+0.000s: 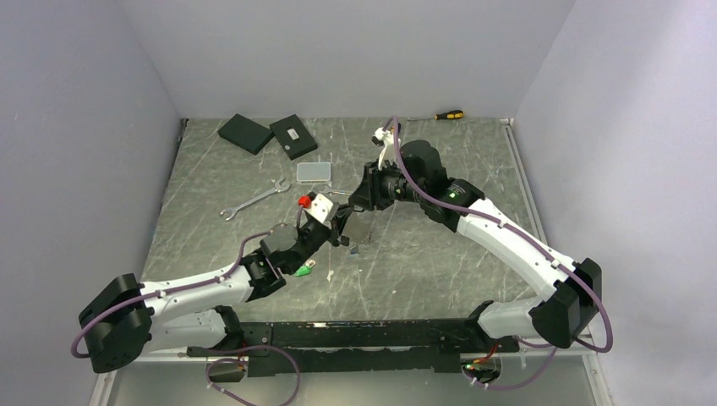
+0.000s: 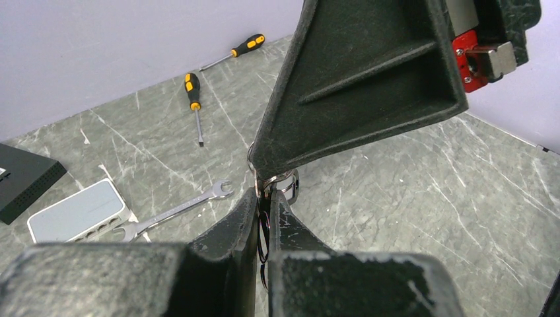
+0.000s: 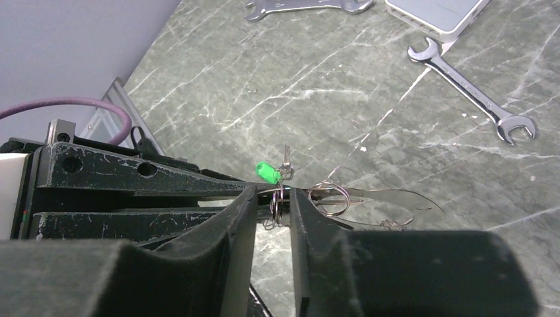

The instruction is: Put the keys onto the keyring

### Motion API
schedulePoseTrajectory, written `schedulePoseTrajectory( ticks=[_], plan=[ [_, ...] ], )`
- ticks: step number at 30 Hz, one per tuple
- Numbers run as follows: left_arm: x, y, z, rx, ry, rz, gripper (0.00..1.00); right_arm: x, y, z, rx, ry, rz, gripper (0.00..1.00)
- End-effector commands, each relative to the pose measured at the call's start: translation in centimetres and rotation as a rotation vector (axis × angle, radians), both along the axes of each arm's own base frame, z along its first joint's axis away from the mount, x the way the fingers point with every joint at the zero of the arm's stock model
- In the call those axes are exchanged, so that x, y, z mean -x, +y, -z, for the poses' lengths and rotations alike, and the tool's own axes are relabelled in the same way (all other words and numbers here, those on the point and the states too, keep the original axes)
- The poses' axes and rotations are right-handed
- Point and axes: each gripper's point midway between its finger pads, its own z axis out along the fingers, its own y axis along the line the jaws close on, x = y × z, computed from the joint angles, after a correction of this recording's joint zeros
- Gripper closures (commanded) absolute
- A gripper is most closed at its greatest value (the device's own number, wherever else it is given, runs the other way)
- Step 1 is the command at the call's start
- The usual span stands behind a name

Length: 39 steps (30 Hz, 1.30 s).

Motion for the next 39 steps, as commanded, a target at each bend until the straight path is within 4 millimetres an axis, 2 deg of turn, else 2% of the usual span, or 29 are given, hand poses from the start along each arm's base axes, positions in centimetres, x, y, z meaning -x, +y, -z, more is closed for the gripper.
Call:
schedulePoseTrajectory(
  ticks=[1,4,6,16,21,27,35,39],
  plan=[
    [-0.1,-0.4,-4.4,0.14,-0.063,0.0,1.0,-0.2,0.1,-1.3,-0.042,-0.033,0.007,0.76],
    [-0.2,-0.5,-4.4,0.136,-0.064,0.0,1.0,-0.2,0.1,-1.3,-0.045,-0.03,0.006,0.94],
    [-0.3,-0.6,-4.3,0.13,-0.066,0.002,1.0,-0.2,0.1,-1.4,-0.042,-0.033,0.006,1.0],
    [-0.5,-0.3,-3.8,0.08,-0.084,-0.016,1.0,-0.1,-0.1,-1.6,0.013,-0.037,-0.023,1.0],
    [-0.1,-0.9,-3.6,0.002,-0.131,0.03,1.0,0.2,-0.2,-1.2,0.061,-0.031,-0.062,1.0],
    [0.1,-1.0,-3.3,-0.059,-0.161,0.051,1.0,1.0,-0.8,-1.0,0.115,-0.015,-0.102,1.0],
    [1.6,-2.5,-3.1,-0.132,-0.231,0.182,1.0,2.9,-0.7,-0.5,0.154,0.071,-0.206,1.0],
    [1.6,-2.7,-2.8,-0.172,-0.246,0.196,1.0,3.4,-1.2,-0.3,0.19,0.095,-0.226,1.0]
  ],
)
